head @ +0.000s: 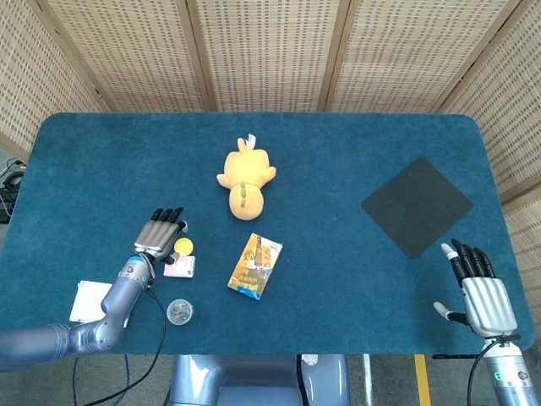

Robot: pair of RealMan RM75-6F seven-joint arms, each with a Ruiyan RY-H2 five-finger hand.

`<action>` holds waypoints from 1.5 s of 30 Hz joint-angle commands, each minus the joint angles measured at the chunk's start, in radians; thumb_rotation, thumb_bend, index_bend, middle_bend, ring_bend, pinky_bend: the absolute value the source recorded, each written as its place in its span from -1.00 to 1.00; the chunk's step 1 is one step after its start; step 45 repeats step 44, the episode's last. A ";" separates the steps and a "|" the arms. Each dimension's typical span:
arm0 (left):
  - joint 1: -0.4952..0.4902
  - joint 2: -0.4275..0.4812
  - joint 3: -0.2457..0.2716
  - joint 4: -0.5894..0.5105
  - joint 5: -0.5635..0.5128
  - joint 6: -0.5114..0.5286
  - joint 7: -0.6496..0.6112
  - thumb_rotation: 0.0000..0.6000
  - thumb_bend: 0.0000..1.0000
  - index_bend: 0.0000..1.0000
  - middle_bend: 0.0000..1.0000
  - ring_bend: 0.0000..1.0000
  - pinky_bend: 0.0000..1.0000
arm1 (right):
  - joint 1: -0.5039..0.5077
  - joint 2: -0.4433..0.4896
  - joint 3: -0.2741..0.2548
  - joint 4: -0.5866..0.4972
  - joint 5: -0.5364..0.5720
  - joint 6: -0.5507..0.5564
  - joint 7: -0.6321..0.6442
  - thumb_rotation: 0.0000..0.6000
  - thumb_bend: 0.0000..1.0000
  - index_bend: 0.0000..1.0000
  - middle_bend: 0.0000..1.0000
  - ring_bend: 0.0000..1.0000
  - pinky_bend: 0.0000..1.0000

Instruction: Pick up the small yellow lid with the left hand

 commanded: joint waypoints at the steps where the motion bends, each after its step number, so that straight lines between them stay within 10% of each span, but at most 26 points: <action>1: 0.002 0.006 0.001 -0.008 0.009 -0.001 -0.008 1.00 -0.33 -0.52 -1.00 -1.00 -1.00 | -0.001 0.001 0.001 0.001 0.000 0.002 0.003 1.00 -1.00 -0.89 -1.00 -1.00 -0.91; 10: 0.027 0.051 -0.021 -0.066 0.082 0.021 -0.086 1.00 -0.37 -0.60 -1.00 -1.00 -1.00 | -0.001 -0.001 -0.001 0.001 -0.005 0.003 0.001 1.00 -1.00 -0.89 -1.00 -1.00 -0.91; 19: 0.194 0.199 -0.072 -0.218 0.378 0.254 -0.356 1.00 -0.41 -0.73 -1.00 -1.00 -1.00 | -0.002 -0.001 0.000 0.003 -0.009 0.008 0.006 1.00 -1.00 -0.89 -1.00 -1.00 -0.91; 34: 0.587 0.174 0.109 -0.147 0.735 0.793 -0.318 1.00 -0.60 -1.00 -1.00 -1.00 -1.00 | -0.003 -0.008 -0.007 -0.001 -0.035 0.023 -0.016 1.00 -1.00 -0.90 -1.00 -1.00 -0.91; 45: 0.697 0.187 0.188 -0.131 0.696 0.734 -0.268 1.00 -0.60 -1.00 -1.00 -1.00 -1.00 | -0.009 -0.006 -0.006 -0.003 -0.049 0.045 -0.022 1.00 -1.00 -0.91 -1.00 -1.00 -0.91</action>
